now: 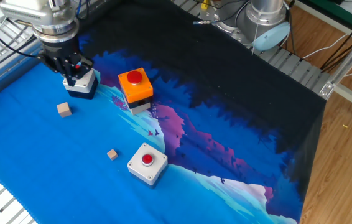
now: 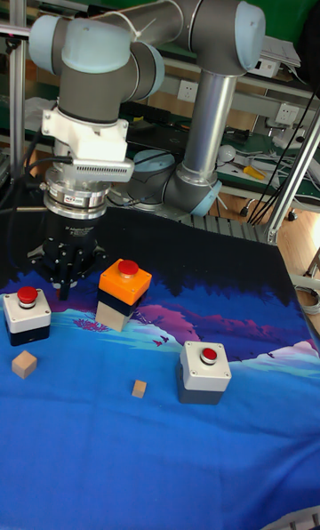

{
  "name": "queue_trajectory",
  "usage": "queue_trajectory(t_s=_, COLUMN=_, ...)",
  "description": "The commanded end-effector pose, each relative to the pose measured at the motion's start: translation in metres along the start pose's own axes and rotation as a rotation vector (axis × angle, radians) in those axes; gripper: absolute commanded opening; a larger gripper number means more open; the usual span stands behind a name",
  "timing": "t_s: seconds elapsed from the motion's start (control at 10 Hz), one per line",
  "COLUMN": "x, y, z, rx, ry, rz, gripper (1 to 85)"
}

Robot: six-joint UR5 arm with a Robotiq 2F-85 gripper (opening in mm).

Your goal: Press three buttons from left to right in sequence

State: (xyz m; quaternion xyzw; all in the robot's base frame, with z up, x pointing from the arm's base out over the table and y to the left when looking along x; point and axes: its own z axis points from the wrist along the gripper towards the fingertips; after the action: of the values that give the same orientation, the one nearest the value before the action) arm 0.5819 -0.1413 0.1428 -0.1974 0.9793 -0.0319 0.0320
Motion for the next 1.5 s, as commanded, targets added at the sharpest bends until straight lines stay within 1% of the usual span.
queue_trajectory(t_s=0.0, x=0.011, y=-0.012, z=-0.001, rx=0.038, ry=0.038, rz=0.068, gripper=1.0)
queue_trajectory(t_s=0.1, x=0.011, y=-0.012, z=-0.001, rx=0.037, ry=0.036, rz=0.054, gripper=1.0)
queue_trajectory(t_s=0.2, x=0.019, y=-0.022, z=0.001, rx=0.036, ry=0.033, rz=0.028, gripper=1.0)
queue_trajectory(t_s=0.4, x=0.038, y=-0.048, z=0.014, rx=0.029, ry=0.012, rz=-0.016, gripper=1.0)
queue_trajectory(t_s=0.5, x=0.049, y=-0.06, z=0.019, rx=0.029, ry=0.012, rz=-0.028, gripper=1.0)
queue_trajectory(t_s=0.6, x=0.054, y=-0.067, z=0.018, rx=0.029, ry=0.019, rz=-0.033, gripper=1.0)
queue_trajectory(t_s=0.7, x=0.055, y=-0.065, z=0.018, rx=0.017, ry=0.017, rz=-0.032, gripper=1.0)
queue_trajectory(t_s=0.8, x=0.059, y=-0.054, z=0.02, rx=-0.027, ry=0.018, rz=-0.029, gripper=1.0)
queue_trajectory(t_s=0.9, x=0.062, y=-0.049, z=0.026, rx=-0.047, ry=0.013, rz=-0.031, gripper=1.0)
queue_trajectory(t_s=1.1, x=0.065, y=-0.05, z=0.031, rx=-0.038, ry=0.008, rz=-0.031, gripper=1.0)
queue_trajectory(t_s=1.4, x=0.06, y=-0.039, z=0.04, rx=-0.027, ry=-0.002, rz=-0.01, gripper=1.0)
